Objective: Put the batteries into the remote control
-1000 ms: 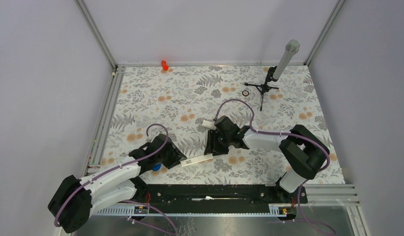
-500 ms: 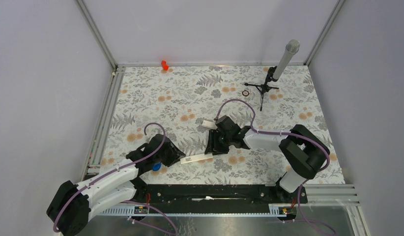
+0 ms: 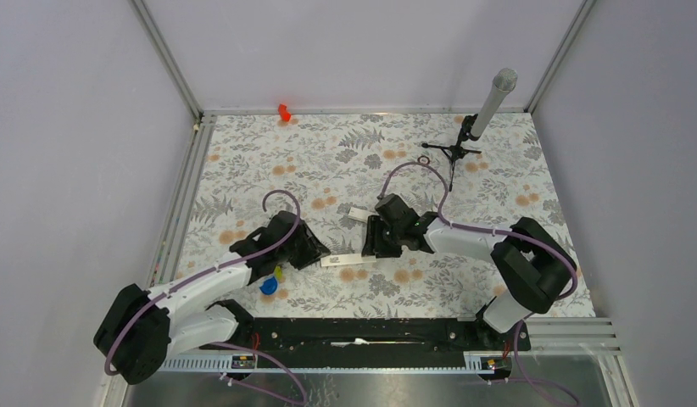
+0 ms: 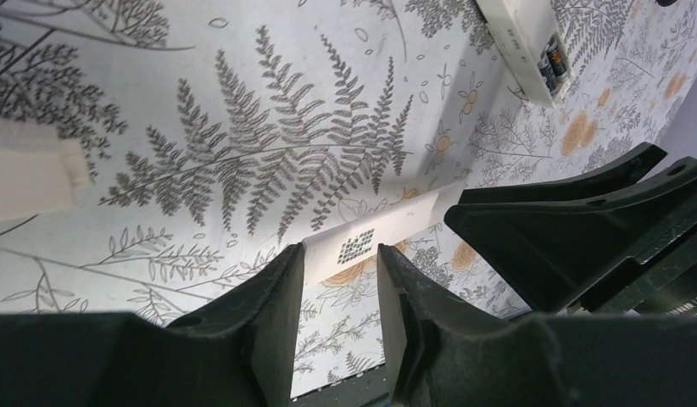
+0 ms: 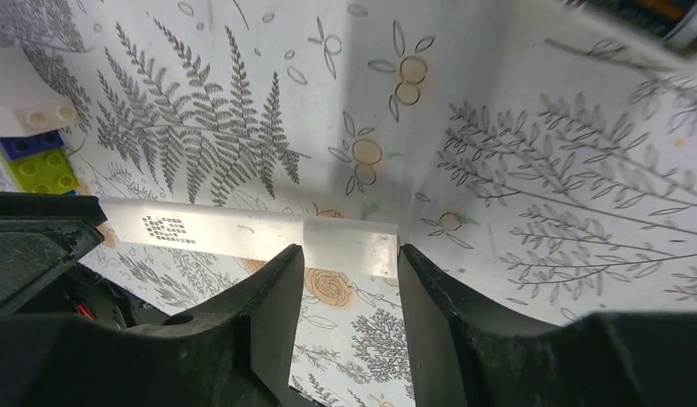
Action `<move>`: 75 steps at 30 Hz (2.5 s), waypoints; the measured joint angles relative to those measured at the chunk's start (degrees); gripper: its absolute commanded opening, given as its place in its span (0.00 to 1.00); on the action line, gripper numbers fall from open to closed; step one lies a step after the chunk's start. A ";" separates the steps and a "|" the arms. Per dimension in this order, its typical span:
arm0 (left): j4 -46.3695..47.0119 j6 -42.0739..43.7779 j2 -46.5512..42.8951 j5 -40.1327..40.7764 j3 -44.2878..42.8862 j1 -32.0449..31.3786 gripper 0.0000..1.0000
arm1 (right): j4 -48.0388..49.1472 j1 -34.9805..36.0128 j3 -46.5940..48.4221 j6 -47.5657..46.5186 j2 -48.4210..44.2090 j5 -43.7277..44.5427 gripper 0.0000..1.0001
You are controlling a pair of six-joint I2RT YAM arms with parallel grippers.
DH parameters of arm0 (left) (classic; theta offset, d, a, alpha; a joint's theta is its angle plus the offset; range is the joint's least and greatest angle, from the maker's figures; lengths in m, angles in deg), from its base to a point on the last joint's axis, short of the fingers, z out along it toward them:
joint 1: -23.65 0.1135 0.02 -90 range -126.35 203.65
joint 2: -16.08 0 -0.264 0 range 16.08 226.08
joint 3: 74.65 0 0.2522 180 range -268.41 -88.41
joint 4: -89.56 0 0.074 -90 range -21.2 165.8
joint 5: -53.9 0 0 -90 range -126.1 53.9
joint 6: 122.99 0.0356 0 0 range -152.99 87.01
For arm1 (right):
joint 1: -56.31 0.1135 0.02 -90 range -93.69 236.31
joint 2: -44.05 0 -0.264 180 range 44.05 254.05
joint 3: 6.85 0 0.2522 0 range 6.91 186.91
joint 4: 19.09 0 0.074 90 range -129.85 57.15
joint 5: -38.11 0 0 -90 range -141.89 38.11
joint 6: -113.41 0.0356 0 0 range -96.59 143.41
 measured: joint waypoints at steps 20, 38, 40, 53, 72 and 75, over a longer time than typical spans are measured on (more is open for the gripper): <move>7.41 1.77 14.45 -4.09 -8.70 0.72 0.38 | -3.80 -7.34 6.73 -6.08 -1.62 8.92 0.53; 16.90 2.01 30.91 -9.94 -18.29 4.07 0.37 | -1.97 -13.40 11.78 -10.91 7.34 15.19 0.53; 17.73 2.01 31.54 -10.71 -18.43 4.48 0.38 | -1.46 -13.66 12.11 -11.45 8.09 15.23 0.53; 18.69 2.03 31.78 -11.56 -18.43 5.60 0.58 | -0.76 -13.66 12.68 -14.29 8.66 14.88 0.59; 16.22 3.80 30.69 -8.90 -14.25 5.60 0.71 | -2.80 -13.92 12.13 -17.44 3.89 11.13 0.83; 16.37 3.45 30.23 -8.90 -13.51 5.60 0.68 | -3.78 -13.99 12.13 -17.27 3.17 10.23 0.83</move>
